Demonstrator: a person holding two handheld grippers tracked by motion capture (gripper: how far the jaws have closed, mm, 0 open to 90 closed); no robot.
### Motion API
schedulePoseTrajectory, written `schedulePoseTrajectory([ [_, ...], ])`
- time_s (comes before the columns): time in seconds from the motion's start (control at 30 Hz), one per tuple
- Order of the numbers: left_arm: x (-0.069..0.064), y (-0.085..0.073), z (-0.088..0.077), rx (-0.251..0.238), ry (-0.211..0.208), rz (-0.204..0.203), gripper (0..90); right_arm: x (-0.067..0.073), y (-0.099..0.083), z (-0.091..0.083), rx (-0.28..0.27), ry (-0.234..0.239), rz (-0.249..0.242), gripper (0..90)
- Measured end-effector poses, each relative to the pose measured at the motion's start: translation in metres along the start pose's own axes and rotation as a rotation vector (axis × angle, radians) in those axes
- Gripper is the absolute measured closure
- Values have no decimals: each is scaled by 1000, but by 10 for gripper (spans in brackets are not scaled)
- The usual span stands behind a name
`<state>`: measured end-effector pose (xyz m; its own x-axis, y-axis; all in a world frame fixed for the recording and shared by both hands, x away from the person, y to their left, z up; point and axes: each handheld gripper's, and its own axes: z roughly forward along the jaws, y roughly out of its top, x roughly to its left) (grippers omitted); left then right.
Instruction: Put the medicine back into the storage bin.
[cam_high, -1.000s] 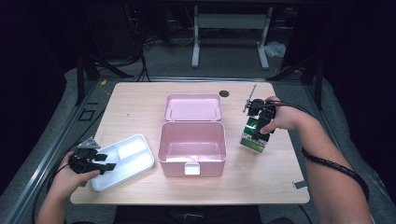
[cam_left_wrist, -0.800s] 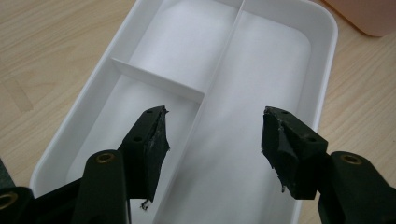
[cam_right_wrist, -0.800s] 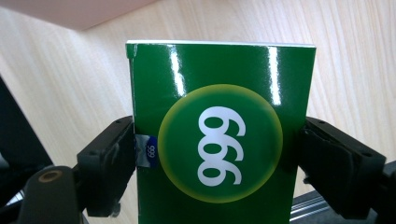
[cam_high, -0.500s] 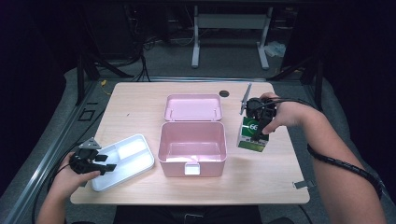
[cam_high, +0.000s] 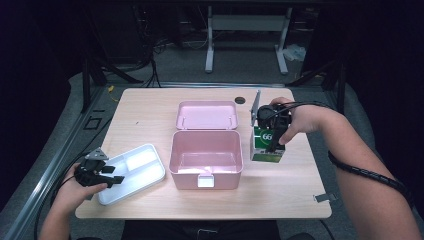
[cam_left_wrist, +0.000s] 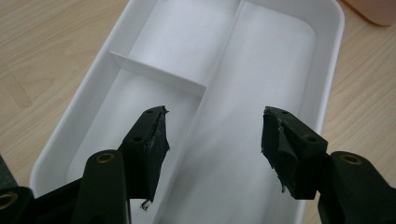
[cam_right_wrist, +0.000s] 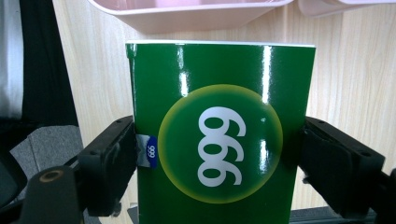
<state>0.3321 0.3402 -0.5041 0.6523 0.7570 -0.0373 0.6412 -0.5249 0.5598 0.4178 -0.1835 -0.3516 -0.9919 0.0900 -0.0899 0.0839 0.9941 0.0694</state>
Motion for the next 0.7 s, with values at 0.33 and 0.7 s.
schedulePoseTrajectory([
  [0.33, -1, 1, 1, 6, -6, 7, 409, 1, 15, -8, 0, 15, -27, 165],
  [0.7, -1, 1, 2, 10, -7, 13, 409, 4, 46, -21, -9, 0, -62, 165],
])
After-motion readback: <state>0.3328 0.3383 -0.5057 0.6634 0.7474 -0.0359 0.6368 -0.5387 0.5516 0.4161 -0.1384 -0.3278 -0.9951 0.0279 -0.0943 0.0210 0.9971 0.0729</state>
